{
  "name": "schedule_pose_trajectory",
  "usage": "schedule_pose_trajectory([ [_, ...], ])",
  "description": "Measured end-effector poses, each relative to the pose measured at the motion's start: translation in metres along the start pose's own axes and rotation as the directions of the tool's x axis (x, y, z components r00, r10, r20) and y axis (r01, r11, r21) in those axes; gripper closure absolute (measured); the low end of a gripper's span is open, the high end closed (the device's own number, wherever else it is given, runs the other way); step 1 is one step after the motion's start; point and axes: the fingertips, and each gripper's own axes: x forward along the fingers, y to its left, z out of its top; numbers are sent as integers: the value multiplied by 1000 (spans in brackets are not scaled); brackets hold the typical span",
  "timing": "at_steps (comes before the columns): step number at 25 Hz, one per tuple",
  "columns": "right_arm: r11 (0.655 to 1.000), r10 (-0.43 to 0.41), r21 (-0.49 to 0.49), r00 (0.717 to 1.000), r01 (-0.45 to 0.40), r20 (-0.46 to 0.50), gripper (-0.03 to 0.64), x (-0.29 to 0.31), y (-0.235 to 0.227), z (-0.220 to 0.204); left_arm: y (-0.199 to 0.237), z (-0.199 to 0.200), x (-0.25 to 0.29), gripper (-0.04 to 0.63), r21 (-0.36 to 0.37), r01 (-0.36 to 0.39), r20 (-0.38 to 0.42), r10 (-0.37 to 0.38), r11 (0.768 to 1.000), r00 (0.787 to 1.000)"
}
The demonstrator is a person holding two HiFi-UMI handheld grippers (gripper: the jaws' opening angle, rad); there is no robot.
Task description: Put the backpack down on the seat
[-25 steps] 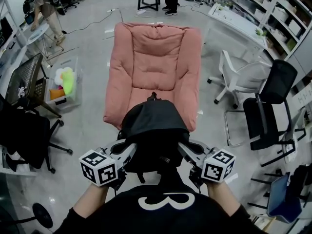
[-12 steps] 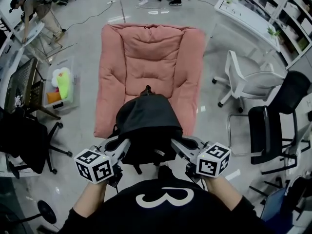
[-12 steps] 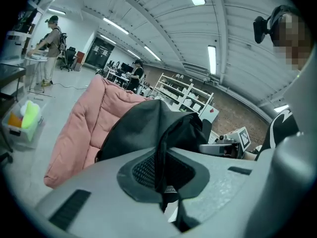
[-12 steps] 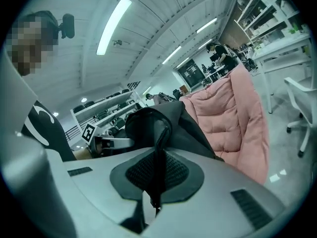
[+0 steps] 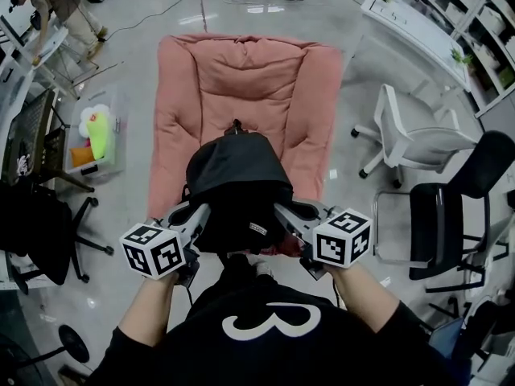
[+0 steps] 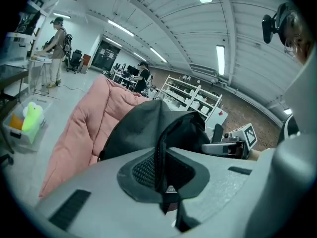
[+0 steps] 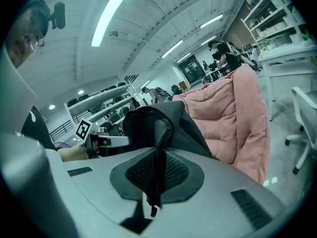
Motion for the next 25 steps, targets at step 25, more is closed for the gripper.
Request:
schedule_pose_trajectory([
  [25,943,-279,154,953,295,-115,592,146,-148,-1,160,5,152,575,-29,49,-247,-55,998,967],
])
